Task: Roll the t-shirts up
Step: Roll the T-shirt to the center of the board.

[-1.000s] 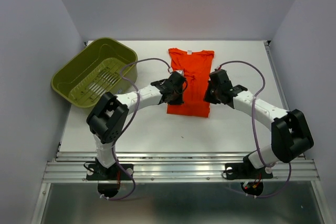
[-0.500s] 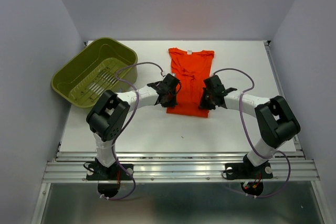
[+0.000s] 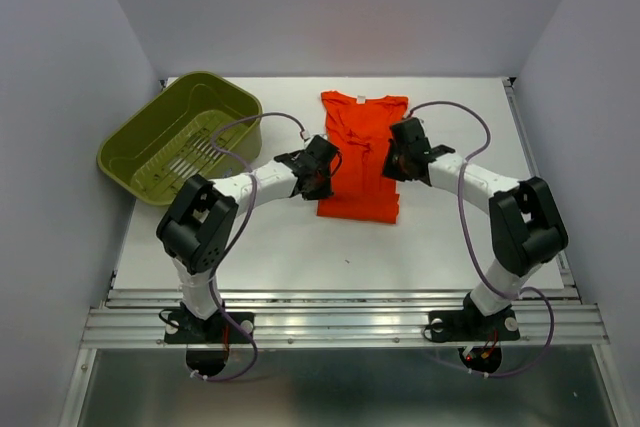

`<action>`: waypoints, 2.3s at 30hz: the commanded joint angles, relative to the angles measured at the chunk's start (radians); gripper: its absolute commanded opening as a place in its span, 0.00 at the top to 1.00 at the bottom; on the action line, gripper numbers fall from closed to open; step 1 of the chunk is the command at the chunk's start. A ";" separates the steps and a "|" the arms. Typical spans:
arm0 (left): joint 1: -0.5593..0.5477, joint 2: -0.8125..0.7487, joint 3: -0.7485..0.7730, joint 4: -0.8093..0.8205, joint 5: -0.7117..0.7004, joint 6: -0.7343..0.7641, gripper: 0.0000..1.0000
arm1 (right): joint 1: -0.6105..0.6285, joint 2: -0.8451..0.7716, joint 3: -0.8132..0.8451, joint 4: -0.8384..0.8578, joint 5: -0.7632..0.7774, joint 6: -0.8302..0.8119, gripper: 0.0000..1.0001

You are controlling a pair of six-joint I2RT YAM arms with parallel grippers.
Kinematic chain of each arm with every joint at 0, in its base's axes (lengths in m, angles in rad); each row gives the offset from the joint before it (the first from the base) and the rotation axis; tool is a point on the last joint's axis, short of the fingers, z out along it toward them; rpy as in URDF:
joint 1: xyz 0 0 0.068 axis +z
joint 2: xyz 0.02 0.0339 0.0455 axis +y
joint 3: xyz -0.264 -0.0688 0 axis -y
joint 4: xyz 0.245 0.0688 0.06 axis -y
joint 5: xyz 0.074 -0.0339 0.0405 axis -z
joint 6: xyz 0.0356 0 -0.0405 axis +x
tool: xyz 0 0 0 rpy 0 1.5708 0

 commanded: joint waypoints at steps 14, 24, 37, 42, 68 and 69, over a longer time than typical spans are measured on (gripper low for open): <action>0.005 -0.199 -0.057 0.001 0.025 -0.034 1.00 | -0.025 -0.081 -0.024 -0.014 -0.006 -0.049 0.97; 0.000 -0.226 -0.127 0.026 0.074 -0.037 1.00 | -0.025 -0.102 -0.008 -0.039 0.103 -0.106 0.95; -0.010 -0.111 -0.104 0.088 0.131 -0.075 1.00 | -0.068 0.282 0.303 -0.025 0.082 -0.150 0.96; -0.009 -0.058 -0.114 0.102 0.119 -0.067 1.00 | -0.088 0.333 0.286 -0.009 0.086 -0.148 0.96; 0.109 0.048 0.091 -0.023 -0.011 0.083 1.00 | -0.042 -0.218 -0.253 -0.022 -0.038 0.105 0.98; 0.112 0.047 0.100 -0.031 -0.017 0.085 1.00 | -0.042 -0.227 -0.242 -0.029 -0.027 0.099 0.97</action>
